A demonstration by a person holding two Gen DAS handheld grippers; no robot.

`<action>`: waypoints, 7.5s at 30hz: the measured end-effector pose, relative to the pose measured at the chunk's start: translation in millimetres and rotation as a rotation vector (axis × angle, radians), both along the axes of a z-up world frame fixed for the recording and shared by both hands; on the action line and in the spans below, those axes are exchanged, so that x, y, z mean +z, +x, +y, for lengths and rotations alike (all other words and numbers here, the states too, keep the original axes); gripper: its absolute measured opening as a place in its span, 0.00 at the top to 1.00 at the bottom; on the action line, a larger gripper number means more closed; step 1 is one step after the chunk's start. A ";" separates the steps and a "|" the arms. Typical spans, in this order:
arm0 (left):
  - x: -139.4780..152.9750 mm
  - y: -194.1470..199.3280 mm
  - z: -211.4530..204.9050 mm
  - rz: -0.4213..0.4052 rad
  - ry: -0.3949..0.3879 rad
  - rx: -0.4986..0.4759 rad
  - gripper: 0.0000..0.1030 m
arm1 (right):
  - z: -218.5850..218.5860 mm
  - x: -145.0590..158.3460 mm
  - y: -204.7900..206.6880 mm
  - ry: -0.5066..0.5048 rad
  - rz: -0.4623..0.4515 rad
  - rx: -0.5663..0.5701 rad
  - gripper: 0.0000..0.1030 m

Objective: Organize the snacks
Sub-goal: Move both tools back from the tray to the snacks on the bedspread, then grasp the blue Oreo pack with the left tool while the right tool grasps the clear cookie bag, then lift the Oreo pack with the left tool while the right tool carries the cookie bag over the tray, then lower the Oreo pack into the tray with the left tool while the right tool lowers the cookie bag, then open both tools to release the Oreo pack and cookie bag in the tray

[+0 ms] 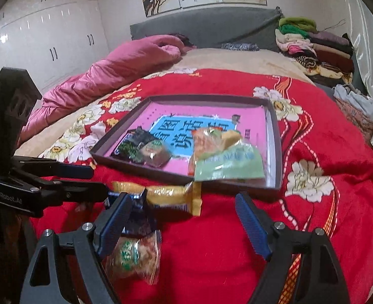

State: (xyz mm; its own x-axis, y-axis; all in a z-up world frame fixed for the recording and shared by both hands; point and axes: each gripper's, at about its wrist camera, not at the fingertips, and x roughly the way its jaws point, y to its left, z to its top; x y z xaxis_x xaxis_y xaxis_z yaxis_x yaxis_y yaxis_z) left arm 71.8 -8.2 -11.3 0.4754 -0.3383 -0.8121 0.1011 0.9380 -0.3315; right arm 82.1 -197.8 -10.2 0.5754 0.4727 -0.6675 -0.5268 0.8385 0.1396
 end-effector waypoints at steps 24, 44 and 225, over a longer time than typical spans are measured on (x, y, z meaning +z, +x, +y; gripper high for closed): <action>-22.4 1.1 -16.0 0.120 -0.032 0.038 0.27 | 46.6 -35.4 -33.5 -0.193 0.098 0.227 0.19; -42.7 20.4 -32.3 0.195 -0.056 0.151 0.27 | 49.1 -50.7 -29.6 -0.227 0.163 0.230 0.19; -9.6 65.4 21.8 -0.032 0.114 0.240 0.45 | 39.1 -8.9 69.9 0.058 -0.030 0.066 0.43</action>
